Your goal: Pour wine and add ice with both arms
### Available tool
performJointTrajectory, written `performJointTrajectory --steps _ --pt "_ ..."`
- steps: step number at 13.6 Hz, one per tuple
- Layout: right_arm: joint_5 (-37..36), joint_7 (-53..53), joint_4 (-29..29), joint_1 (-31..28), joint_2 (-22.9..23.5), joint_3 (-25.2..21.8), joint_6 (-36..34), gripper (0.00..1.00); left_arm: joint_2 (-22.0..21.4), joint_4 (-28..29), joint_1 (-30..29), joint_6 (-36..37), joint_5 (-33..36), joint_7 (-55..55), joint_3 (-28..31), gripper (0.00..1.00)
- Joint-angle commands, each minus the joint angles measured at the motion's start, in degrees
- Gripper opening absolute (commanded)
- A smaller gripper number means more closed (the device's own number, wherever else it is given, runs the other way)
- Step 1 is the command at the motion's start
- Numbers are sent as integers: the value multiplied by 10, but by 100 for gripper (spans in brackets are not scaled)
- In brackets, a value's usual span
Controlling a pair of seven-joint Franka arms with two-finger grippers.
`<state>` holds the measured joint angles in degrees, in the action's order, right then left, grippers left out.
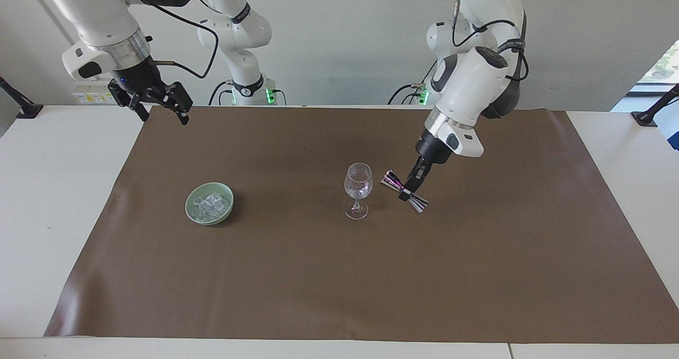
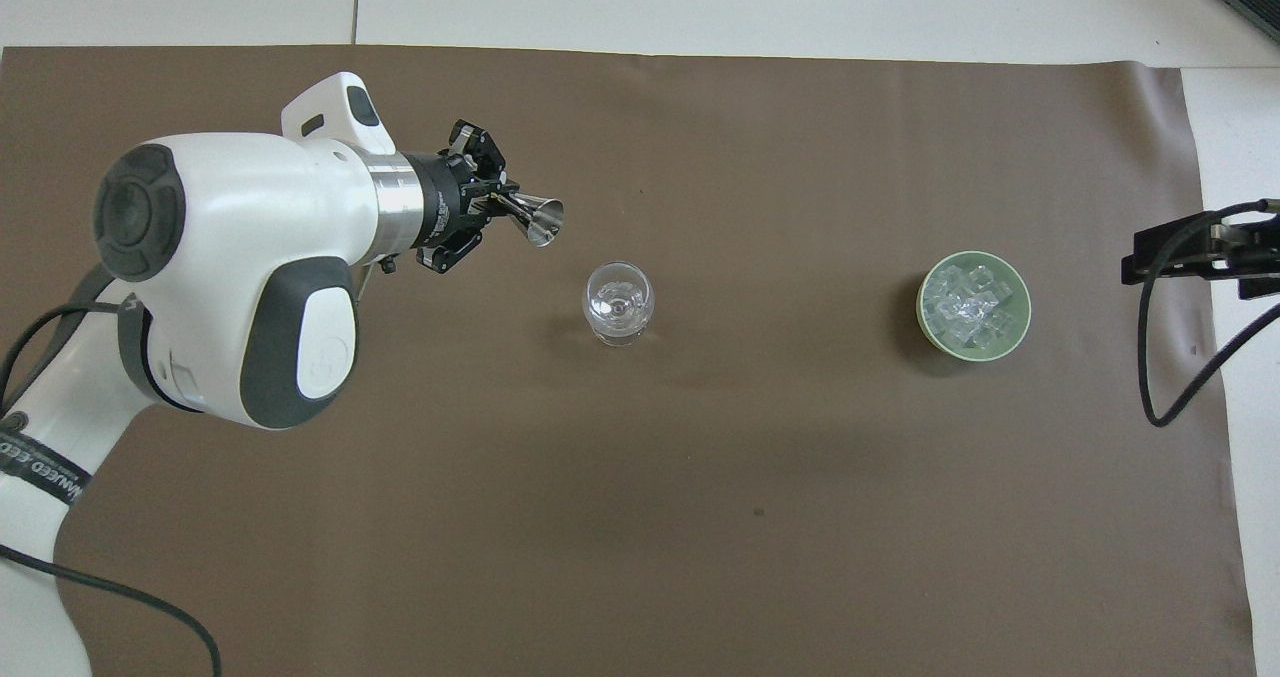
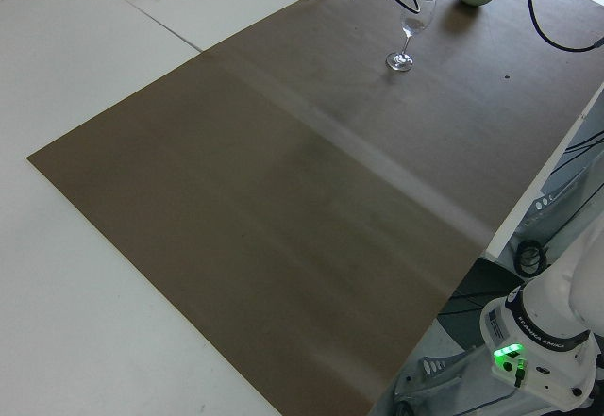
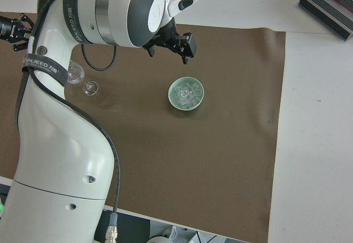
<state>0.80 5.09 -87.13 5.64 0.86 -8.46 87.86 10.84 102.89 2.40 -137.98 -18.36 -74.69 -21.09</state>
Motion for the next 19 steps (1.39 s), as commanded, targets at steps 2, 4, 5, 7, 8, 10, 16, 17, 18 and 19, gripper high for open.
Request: performJointTrajectory --steps 2,4,5,7,8,10,16,17,18,19 --pt "3 -10 -9 -5 -10 1 -3 100 16 -30 0 61 -115 32 61 0" --pt "3 -10 -9 -5 -10 1 -3 100 17 -30 -3 85 -188 37 102 0" --pt "3 -10 -9 -5 -10 1 -3 100 19 -30 -2 106 -227 54 128 0" --pt "3 -10 -8 -5 -11 -1 -4 100 28 -30 -3 143 -295 78 173 0" --pt "2 -10 -9 -6 -12 -1 -7 100 32 -30 -3 169 -324 82 196 0" --pt "0 -15 -9 -7 -12 1 1 100 37 -30 -2 197 -362 94 228 0" --pt "3 -18 -87 0 -9 14 100 100 80 -12 -3 275 -531 140 326 0" --pt "3 -27 -103 1 -9 15 120 100 79 3 -6 282 -534 157 332 0" --pt "3 -56 -124 1 -10 16 141 100 75 22 -6 282 -538 166 337 0" --pt "3 -88 -138 1 -10 20 152 100 75 41 -9 282 -558 175 337 0"
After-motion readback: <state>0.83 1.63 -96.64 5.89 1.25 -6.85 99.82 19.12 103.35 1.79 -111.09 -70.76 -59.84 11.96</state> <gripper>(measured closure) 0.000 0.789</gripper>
